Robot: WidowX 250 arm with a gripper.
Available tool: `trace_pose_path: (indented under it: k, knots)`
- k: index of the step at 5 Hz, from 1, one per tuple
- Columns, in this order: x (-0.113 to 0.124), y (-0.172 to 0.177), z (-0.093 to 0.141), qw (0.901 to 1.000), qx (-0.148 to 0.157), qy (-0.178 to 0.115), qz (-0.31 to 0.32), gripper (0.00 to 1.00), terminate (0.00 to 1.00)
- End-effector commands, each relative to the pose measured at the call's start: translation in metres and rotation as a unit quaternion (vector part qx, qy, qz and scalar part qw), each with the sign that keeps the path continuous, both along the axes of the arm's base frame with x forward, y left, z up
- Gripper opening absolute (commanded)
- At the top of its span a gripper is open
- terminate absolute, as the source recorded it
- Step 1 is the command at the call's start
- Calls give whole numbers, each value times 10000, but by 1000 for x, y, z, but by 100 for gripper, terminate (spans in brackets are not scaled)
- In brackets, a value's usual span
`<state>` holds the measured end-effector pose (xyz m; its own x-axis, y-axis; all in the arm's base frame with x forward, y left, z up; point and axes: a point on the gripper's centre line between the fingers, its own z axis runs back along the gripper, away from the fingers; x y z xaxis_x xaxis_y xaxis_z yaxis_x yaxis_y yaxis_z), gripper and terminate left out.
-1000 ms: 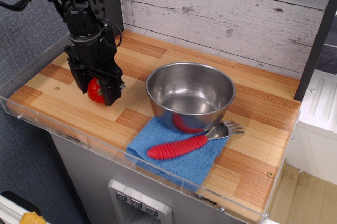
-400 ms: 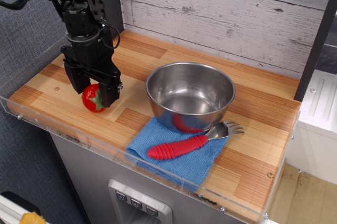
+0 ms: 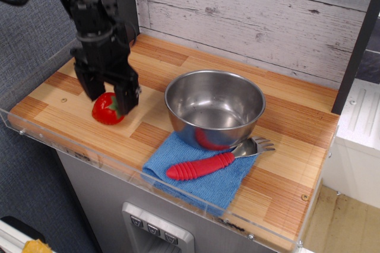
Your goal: Move the strawberry to the left of the pot and blue cloth.
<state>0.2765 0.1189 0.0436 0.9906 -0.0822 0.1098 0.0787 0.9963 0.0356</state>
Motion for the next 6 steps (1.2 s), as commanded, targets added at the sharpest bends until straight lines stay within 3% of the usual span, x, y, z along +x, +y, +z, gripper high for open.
trace_pose_path:
  k: [1,2,4,5,6]
  knots:
    - [36,-23,78,9985,126,-475,-256,100,0]
    - [46,-43,102,9974,109,-625,-350,100,0]
    - [48,-51,112,9947,295,-846,-508,100,0]
    - [47,-50,113,9956,407,-728,-438,100,0]
    - [47,-50,113,9956,407,-728,-438,100,100]
